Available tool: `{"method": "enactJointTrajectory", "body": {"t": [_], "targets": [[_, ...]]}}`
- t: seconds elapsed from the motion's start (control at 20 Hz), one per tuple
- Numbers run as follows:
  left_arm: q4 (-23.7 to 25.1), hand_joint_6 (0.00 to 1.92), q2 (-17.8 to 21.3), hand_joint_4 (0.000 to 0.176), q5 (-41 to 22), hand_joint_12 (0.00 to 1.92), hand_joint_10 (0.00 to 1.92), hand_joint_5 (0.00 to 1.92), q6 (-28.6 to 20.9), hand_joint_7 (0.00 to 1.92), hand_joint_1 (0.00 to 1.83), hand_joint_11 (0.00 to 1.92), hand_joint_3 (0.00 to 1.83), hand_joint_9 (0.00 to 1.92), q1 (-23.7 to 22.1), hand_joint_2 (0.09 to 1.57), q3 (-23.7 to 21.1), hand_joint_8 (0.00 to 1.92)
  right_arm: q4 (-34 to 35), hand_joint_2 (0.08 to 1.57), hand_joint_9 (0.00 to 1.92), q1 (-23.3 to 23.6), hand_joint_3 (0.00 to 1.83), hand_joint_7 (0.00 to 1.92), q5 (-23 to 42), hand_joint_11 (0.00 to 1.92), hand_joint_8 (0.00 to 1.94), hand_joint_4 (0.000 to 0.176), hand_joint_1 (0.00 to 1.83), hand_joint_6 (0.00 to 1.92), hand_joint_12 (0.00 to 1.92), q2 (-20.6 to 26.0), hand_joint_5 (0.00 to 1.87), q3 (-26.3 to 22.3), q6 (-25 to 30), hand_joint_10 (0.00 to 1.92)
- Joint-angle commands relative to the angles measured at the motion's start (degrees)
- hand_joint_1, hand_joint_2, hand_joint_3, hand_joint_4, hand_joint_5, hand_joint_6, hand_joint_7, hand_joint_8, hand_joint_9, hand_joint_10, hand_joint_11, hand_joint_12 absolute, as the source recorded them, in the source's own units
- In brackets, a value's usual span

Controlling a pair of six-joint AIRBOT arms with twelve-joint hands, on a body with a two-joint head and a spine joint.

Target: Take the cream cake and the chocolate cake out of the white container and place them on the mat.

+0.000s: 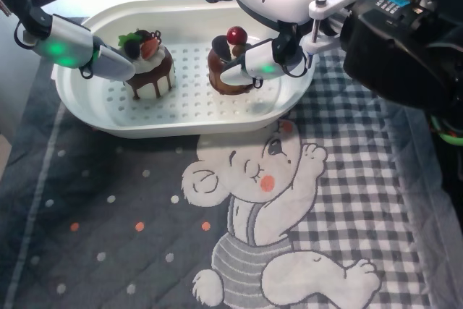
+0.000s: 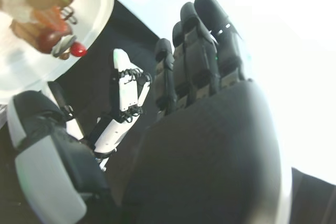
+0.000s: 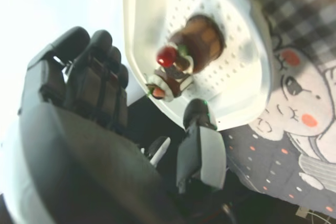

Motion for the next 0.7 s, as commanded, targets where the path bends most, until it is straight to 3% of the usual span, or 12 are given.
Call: {"method": "enactJointTrajectory", "body": {"t": [0.0, 0.1, 0.2, 0.4, 0.65], "targets": [[0.26, 0.01, -0.41, 0.008, -5.63, 1.41, 0.08, 0.32, -0.01, 0.38, 0.65, 0.01, 0.00, 0.44, -0.13, 0.78, 0.44, 0.02, -0.58, 0.85, 0.69, 0.84, 0.00, 0.70, 6.43, 0.18, 0.01, 0.000, 0.74, 0.01, 1.52, -0.03, 0.60, 0.26, -0.27, 0.18], [-0.56, 0.01, -1.01, 0.008, -5.24, 1.38, 0.07, 0.33, -0.12, 0.38, 0.66, 0.00, 0.00, 0.43, 0.46, 0.79, 0.99, 0.01, -0.55, 0.85, 0.56, 0.84, 0.00, 0.71, 5.93, 0.18, 0.00, 0.000, 0.72, 0.00, 1.57, -0.41, 0.62, 0.47, -0.27, 0.49], [-1.01, 0.01, -1.82, 0.007, -4.74, 1.36, 0.06, 0.33, -0.94, 0.37, 0.65, 0.00, 0.00, 0.42, 1.01, 0.80, 1.90, 0.01, -0.18, 0.87, 0.51, 0.84, 0.00, 0.69, 5.07, 0.16, 0.00, 0.000, 0.73, 0.00, 1.57, -0.89, 0.57, 0.99, -0.27, 0.57], [-1.18, 0.00, -3.74, 0.000, -3.77, 1.26, 0.04, 0.32, -3.49, 0.32, 0.64, 0.00, 0.00, 0.40, 2.23, 0.78, 3.96, 0.00, 1.07, 0.84, 0.60, 0.83, 0.00, 0.70, 3.76, 0.21, 0.00, 0.000, 0.74, 0.00, 1.34, -2.18, 0.55, 2.42, -0.27, 0.33], [-2.74, 0.00, -5.87, 0.000, -2.88, 1.31, 0.04, 0.33, -3.49, 0.35, 0.67, 0.01, 0.01, 0.43, 3.20, 0.80, 6.01, 0.01, 2.05, 0.85, 0.65, 0.83, 0.01, 0.67, 2.20, 0.25, 0.00, 0.000, 0.75, 0.00, 1.31, -3.50, 0.53, 3.87, -0.27, 0.18]]}}
